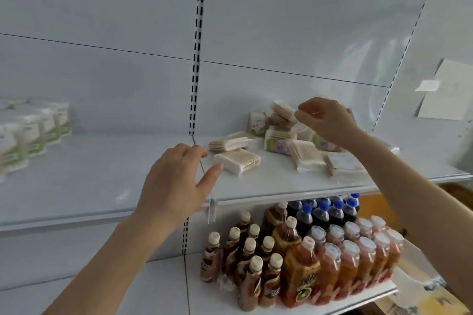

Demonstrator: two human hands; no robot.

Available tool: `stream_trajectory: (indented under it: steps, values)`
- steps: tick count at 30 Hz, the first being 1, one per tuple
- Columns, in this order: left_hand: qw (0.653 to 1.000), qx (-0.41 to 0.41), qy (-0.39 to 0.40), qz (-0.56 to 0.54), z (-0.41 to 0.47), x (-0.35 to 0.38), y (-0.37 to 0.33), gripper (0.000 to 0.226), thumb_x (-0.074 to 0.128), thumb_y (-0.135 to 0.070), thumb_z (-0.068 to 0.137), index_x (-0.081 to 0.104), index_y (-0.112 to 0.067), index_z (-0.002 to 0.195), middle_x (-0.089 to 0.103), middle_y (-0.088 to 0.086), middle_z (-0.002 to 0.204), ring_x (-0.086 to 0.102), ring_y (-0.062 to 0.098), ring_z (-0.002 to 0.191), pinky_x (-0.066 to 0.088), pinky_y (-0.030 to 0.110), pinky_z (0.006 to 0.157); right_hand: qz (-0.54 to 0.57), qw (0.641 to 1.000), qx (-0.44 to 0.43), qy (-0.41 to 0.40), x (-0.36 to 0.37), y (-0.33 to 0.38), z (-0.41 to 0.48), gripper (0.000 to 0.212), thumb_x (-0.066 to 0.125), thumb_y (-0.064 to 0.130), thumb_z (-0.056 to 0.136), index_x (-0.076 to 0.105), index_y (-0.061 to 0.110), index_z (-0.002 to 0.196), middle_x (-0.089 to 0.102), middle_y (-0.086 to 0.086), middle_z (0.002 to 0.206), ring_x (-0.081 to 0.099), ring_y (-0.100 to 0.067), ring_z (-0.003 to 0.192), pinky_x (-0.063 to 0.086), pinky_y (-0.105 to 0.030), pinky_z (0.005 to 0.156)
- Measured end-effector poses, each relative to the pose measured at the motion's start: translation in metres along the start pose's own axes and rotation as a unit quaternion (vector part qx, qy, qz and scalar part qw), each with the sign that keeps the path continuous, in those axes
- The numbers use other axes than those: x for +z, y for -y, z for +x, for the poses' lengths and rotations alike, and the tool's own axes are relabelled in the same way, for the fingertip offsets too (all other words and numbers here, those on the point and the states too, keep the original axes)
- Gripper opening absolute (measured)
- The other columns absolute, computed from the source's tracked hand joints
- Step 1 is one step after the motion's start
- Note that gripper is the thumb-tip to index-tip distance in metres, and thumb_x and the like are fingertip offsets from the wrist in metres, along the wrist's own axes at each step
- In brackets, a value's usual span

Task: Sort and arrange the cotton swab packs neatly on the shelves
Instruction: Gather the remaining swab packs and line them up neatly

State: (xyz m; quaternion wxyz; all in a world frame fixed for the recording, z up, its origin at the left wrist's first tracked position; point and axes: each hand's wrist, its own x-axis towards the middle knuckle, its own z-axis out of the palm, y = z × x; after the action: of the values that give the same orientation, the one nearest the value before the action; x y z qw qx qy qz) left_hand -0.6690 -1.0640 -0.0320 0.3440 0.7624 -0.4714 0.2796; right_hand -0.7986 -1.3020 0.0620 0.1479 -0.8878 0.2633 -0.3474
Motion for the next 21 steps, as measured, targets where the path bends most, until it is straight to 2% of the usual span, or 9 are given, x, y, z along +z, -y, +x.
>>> stream_trajectory:
  steps: [3, 6, 7, 9, 12, 13, 15, 16, 21]
  values:
    - [1.000, 0.006, -0.008, -0.007, 0.019, 0.023, -0.024, 0.055, 0.039, -0.052, 0.081, 0.066, -0.007, 0.095, 0.065, 0.009, 0.088, 0.062, 0.029, 0.078, 0.041, 0.029, 0.063, -0.001, 1.000, 0.009, -0.027, -0.016, -0.036, 0.015, 0.021, 0.060, 0.027, 0.087, 0.065, 0.014, 0.103, 0.068, -0.002, 0.100, 0.057, -0.010, 0.085, 0.039, -0.017, 0.079]
    - [1.000, -0.008, -0.015, -0.002, 0.032, 0.041, -0.040, 0.045, 0.054, -0.047, 0.085, 0.065, -0.006, 0.101, 0.064, 0.010, 0.092, 0.061, 0.029, 0.084, 0.040, 0.029, 0.066, -0.005, 0.999, 0.018, -0.045, -0.025, -0.057, 0.033, 0.017, 0.058, 0.034, 0.086, 0.063, 0.022, 0.097, 0.065, 0.005, 0.093, 0.059, -0.012, 0.088, 0.044, -0.035, 0.093]
    - [1.000, -0.011, -0.019, 0.002, 0.035, 0.045, -0.045, 0.042, 0.056, -0.044, 0.086, 0.065, -0.006, 0.104, 0.064, 0.010, 0.095, 0.060, 0.029, 0.087, 0.041, 0.030, 0.068, 0.002, 0.999, 0.016, -0.039, -0.026, -0.061, 0.038, 0.021, 0.058, 0.035, 0.087, 0.063, 0.020, 0.101, 0.065, 0.004, 0.096, 0.059, -0.012, 0.089, 0.044, -0.034, 0.092]
    - [1.000, -0.028, -0.007, 0.007, 0.041, 0.052, -0.052, 0.043, 0.058, -0.043, 0.088, 0.060, -0.010, 0.115, 0.060, 0.007, 0.107, 0.056, 0.026, 0.100, 0.041, 0.032, 0.077, 0.011, 1.000, 0.000, -0.021, -0.024, -0.064, 0.043, 0.028, 0.058, 0.032, 0.088, 0.063, 0.012, 0.108, 0.066, -0.002, 0.103, 0.058, -0.012, 0.087, 0.043, -0.020, 0.080]
    - [0.997, -0.044, 0.058, 0.030, 0.048, 0.062, -0.056, 0.059, 0.054, -0.053, 0.084, 0.047, -0.018, 0.131, 0.050, 0.001, 0.127, 0.046, 0.019, 0.116, 0.038, 0.029, 0.088, -0.030, 0.999, -0.032, -0.001, -0.016, -0.068, 0.038, 0.025, 0.056, 0.035, 0.089, 0.064, 0.016, 0.102, 0.065, 0.003, 0.094, 0.055, -0.009, 0.079, 0.036, -0.003, 0.062]
    - [0.993, -0.047, 0.093, 0.054, 0.051, 0.066, -0.056, 0.064, 0.053, -0.057, 0.083, 0.043, -0.019, 0.135, 0.047, 0.000, 0.132, 0.043, 0.018, 0.120, 0.037, 0.029, 0.091, -0.040, 0.998, -0.042, 0.008, -0.013, -0.070, 0.034, 0.024, 0.055, 0.038, 0.089, 0.064, 0.017, 0.099, 0.066, 0.004, 0.092, 0.056, -0.009, 0.079, 0.041, -0.006, 0.065]
    - [0.981, -0.049, 0.157, 0.103, 0.055, 0.074, -0.056, 0.068, 0.052, -0.062, 0.081, 0.041, -0.021, 0.135, 0.044, -0.002, 0.135, 0.038, 0.017, 0.124, 0.036, 0.029, 0.094, -0.032, 0.998, -0.055, 0.016, -0.010, -0.076, 0.029, 0.027, 0.056, 0.040, 0.088, 0.064, 0.017, 0.097, 0.067, 0.001, 0.093, 0.060, -0.013, 0.083, 0.052, -0.028, 0.077]
    - [0.976, -0.051, 0.177, 0.119, 0.056, 0.077, -0.056, 0.065, 0.052, -0.062, 0.081, 0.044, -0.022, 0.132, 0.046, -0.002, 0.133, 0.039, 0.017, 0.124, 0.037, 0.029, 0.093, -0.030, 0.998, -0.054, 0.008, -0.010, -0.077, 0.027, 0.028, 0.056, 0.040, 0.088, 0.064, 0.016, 0.100, 0.067, 0.000, 0.096, 0.061, -0.014, 0.086, 0.052, -0.034, 0.080]
    - [0.973, -0.024, 0.164, 0.159, 0.057, 0.084, -0.047, 0.042, 0.043, -0.046, 0.093, 0.053, -0.020, 0.125, 0.053, 0.000, 0.121, 0.049, 0.019, 0.110, 0.042, 0.030, 0.083, -0.050, 0.998, -0.048, -0.012, -0.019, -0.081, 0.019, 0.040, 0.057, 0.042, 0.087, 0.059, 0.014, 0.115, 0.065, -0.004, 0.106, 0.061, -0.017, 0.092, 0.051, -0.039, 0.085]
